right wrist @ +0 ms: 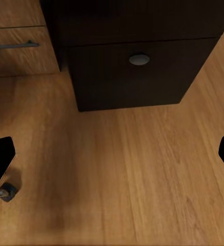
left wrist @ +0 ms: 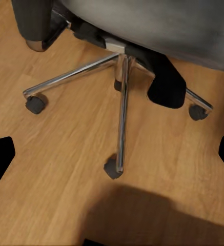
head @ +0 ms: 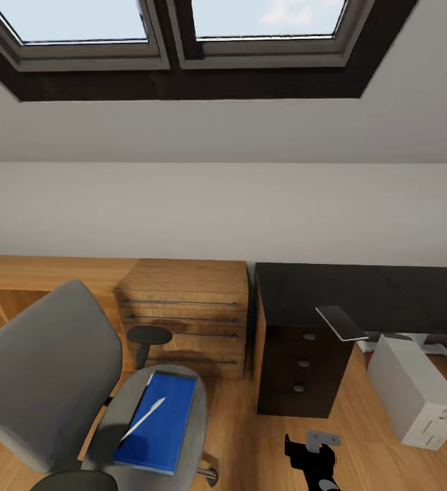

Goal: In the bedroom, organize the workspace by keeping the computer under the desk, ensuring the monitor is on the desk, placing the keyboard on the desk next to the monitor, placing the mouse on the desk next to the keyboard, moving the folder from the swivel chair onto the desk next to the mouse, stacking the notebook on top of the folder with the pen on top of the notebook, and positioning the swivel chair next to the desk.

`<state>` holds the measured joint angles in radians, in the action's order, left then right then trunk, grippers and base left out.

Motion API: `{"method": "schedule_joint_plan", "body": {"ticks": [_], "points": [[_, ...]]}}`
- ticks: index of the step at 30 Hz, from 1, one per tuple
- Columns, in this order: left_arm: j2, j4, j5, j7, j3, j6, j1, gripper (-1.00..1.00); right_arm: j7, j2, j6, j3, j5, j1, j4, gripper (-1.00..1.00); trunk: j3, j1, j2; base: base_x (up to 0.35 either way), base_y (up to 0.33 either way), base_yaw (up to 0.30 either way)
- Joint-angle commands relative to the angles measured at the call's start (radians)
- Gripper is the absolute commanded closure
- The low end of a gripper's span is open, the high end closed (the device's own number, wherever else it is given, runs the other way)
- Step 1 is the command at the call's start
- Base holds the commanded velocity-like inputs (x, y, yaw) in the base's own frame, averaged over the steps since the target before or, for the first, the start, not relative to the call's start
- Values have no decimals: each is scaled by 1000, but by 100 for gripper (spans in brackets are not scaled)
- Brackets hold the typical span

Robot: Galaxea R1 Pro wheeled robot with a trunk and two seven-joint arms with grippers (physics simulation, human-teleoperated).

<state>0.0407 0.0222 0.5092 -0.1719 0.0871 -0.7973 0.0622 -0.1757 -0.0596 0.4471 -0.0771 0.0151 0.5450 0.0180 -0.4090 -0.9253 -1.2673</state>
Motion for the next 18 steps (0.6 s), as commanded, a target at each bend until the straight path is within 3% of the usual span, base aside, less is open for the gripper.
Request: {"method": "schedule_joint_plan", "body": {"ticks": [1, 18], "points": [[0, -1, 11, -5, 8, -2, 1, -100, -1, 0, 5, -7, 2, 1, 2, -100, -1, 0, -1, 0, 282, 0], [1, -1, 11, -5, 8, -2, 1, -100, -1, 0, 5, -7, 2, 1, 2, -100, -1, 0, -1, 0, 237, 0]]}}
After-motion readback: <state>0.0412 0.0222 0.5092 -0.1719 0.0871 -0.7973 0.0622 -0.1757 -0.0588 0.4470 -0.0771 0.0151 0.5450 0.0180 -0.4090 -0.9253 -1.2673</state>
